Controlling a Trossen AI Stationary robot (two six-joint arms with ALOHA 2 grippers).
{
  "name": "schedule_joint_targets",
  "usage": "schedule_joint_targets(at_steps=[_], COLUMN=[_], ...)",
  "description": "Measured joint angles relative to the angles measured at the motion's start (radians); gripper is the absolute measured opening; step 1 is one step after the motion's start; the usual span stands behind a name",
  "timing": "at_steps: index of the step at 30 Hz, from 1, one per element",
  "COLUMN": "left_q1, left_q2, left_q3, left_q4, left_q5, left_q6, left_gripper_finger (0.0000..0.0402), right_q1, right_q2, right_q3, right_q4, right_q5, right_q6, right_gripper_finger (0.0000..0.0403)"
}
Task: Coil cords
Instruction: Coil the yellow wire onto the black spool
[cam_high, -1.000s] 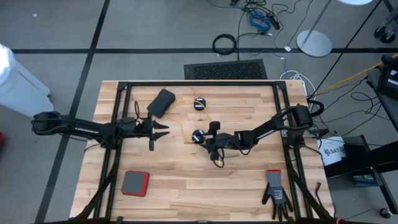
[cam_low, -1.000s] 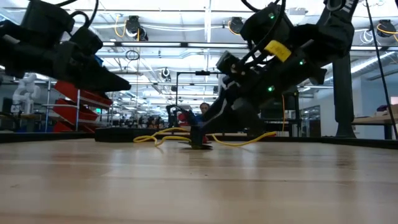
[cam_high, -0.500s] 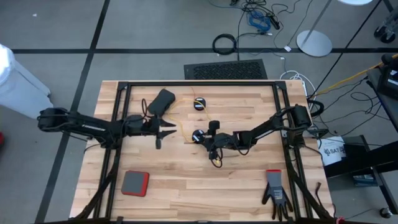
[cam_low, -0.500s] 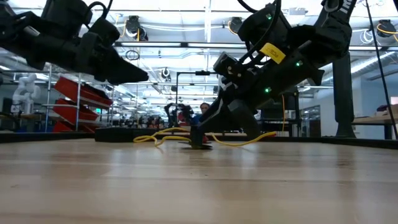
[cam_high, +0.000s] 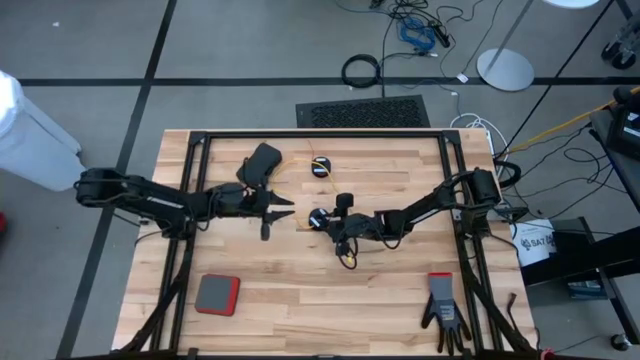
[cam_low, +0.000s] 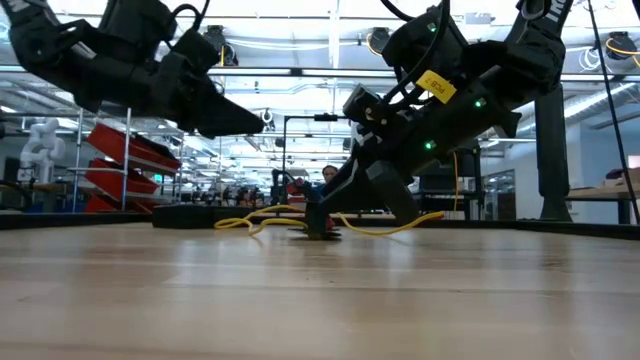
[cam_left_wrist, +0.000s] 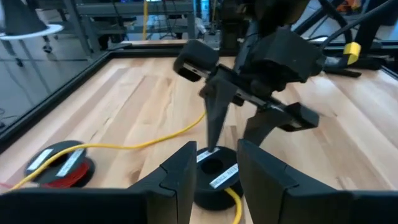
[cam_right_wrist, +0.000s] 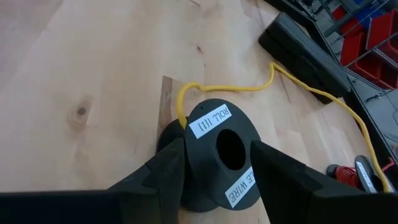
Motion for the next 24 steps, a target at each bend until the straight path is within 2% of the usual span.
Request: schedule_joint_targets(at_steps=[9, 12, 16, 21, 24], left_q1=[-0.019, -0.019, -0.019, -0.019, -0.023], left_q2=[0.108, 0.126, 0.137, 0.138, 0.138], left_q3=[0.064, 0.070, 0.071, 0.071, 0.071], left_q4=[0.018, 0.024, 0.039, 0.038, 0.039], left_q5=[0.024, 0.025, 0.025, 0.026, 0.041], left_q6=[0.004, 0.006, 0.002, 0.000, 0.001], left_gripper_finger=[0.0123, 0.0123, 0.0123, 0.0123, 0.0123], right_q1=[-0.003, -0.005, -0.005, -0.005, -0.006], right_q2=[0.007, 0.013, 0.015, 0.015, 0.014], right_q3=[-0.001, -0.001, -0.001, -0.001, 0.001], right_q4=[-0.004, -0.003, 0.005, 0.039, 0.048], right_q5=[-0.001, -0.001, -0.001, 0.009, 0.013], right_q6=[-0.002, 0.001, 0.002, -0.007, -0.011], right_gripper_finger=[0.0168, 0.0154, 0.0109, 0.0022, 0.0008])
